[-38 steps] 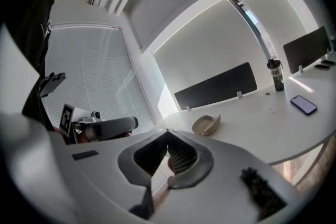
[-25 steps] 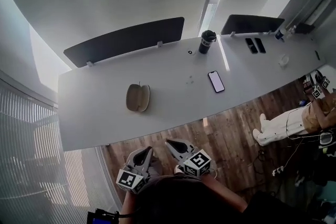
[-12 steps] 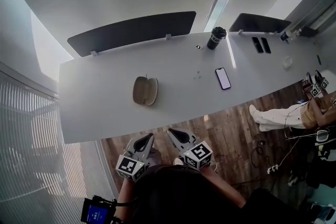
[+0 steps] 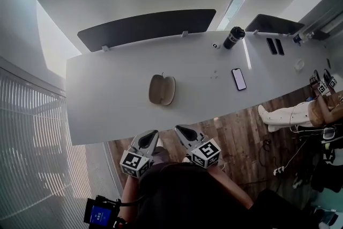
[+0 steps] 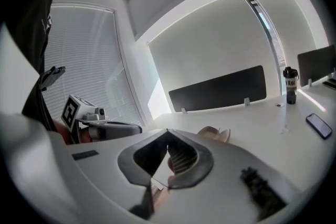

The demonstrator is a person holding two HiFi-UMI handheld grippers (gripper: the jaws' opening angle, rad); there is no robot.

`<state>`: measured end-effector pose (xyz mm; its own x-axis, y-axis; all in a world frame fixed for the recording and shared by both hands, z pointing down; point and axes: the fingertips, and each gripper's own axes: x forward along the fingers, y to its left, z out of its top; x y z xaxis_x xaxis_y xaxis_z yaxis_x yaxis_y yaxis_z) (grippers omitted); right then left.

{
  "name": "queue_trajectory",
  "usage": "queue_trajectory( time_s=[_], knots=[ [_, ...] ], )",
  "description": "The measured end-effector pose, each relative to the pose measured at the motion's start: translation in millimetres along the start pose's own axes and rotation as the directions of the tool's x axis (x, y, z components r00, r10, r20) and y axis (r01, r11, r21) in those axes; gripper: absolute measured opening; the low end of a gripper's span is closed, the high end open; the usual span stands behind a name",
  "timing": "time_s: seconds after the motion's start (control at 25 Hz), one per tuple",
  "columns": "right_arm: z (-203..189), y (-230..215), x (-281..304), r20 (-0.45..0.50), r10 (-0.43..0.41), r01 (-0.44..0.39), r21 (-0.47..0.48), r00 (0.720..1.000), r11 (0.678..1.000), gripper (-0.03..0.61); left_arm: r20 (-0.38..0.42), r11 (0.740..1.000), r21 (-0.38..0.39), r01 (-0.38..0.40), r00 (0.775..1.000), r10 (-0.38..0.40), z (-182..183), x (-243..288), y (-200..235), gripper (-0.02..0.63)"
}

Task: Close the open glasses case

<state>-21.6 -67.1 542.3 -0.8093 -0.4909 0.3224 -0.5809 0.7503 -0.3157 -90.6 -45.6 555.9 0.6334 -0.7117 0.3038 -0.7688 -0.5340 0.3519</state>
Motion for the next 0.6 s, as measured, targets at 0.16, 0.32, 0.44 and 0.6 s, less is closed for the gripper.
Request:
queue_trajectory(
  time_s=[0.16,0.32,0.44,0.6],
  knots=[
    [2,6,16,-0.009,-0.011,0.011,0.008,1.0,1.0,0.005,-0.03,1.0,0.021,0.021,0.999,-0.02,-6,-2,19,0.005],
    [1,7,27,-0.019,-0.04,0.04,0.019,0.999,0.999,0.005,-0.029,0.999,0.002,0.047,0.998,-0.047,1,-2,32,0.005],
    [2,8,30,-0.023,-0.052,0.053,0.016,0.998,0.998,0.005,-0.037,0.999,-0.02,0.05,0.998,-0.051,3,-1,38,0.006],
    [-2,-3,29,-0.033,-0.079,0.08,0.03,0.996,0.996,0.005,-0.057,0.999,-0.002,0.051,0.997,-0.051,-8,2,47,0.006]
  ],
)
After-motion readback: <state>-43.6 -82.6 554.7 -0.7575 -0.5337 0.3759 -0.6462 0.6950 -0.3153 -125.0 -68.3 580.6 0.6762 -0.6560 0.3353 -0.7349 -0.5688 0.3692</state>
